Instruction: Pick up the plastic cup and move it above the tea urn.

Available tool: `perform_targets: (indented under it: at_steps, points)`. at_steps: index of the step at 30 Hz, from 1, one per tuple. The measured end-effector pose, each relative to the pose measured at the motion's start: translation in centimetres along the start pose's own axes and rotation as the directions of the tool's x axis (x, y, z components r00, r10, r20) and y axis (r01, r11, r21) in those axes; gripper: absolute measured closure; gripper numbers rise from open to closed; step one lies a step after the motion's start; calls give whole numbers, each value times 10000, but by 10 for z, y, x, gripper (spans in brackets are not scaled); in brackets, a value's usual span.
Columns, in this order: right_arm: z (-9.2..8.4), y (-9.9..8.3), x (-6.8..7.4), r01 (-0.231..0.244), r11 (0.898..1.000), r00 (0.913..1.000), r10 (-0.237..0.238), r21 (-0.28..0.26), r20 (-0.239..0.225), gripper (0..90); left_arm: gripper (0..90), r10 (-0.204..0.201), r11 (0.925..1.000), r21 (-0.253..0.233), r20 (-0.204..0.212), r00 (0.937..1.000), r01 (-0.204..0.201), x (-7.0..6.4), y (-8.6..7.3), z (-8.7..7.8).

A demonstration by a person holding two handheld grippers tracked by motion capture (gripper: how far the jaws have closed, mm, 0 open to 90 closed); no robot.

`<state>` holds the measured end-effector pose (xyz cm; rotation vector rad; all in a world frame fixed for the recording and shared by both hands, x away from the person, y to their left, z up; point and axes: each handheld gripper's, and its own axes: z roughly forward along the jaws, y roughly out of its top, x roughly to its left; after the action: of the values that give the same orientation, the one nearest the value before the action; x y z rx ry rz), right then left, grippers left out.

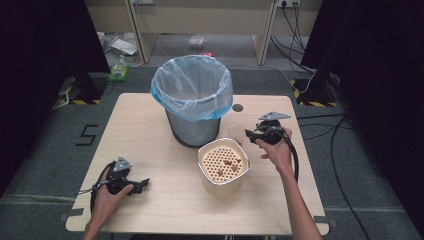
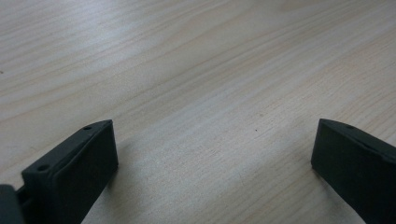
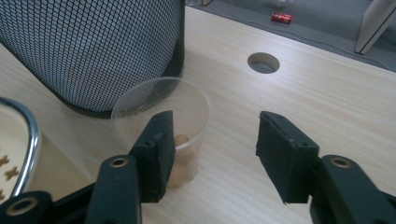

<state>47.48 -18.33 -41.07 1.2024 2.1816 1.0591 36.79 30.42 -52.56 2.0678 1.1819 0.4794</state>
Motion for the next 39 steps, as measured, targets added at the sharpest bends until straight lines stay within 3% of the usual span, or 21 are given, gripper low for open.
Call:
perform_targets:
  at_steps: [14, 22, 28, 34, 36, 38, 39]
  points:
    - [35, 17, 4, 197, 9949, 9995, -172, 985, -267, 593, 0, -1, 10000, 0, 0, 10000, 1, 0, 0, 0]
    - [53, 18, 3, 468, 9821, 9989, -447, 1822, -157, 693, 0, 0, 10000, 1, -2, 10000, 0, 0, 0, 0]
    - [66, 12, 5, 831, 9641, 9965, -803, 2523, -212, 767, 0, -4, 10000, 0, -1, 10000, 4, 0, 0, 0]
    - [55, 12, 9, 1231, 9754, 9919, -1153, 1829, -523, 865, 0, -3, 10000, -2, -2, 10000, 3, 0, 0, 0]
    - [48, 11, 9, 1540, 9741, 9880, -1505, 1654, -333, 869, 0, -2, 10000, -1, -3, 10000, 2, 0, 0, 0]
    - [45, 10, 9, 1551, 9764, 9879, -1519, 1503, -324, 869, 0, 0, 10000, 2, -3, 10000, 0, 0, 0, 0]
    - [38, 9, 6, 1476, 9825, 9890, -1472, 1135, -113, 869, 0, 0, 10000, 0, -3, 10000, 0, 0, 0, 0]
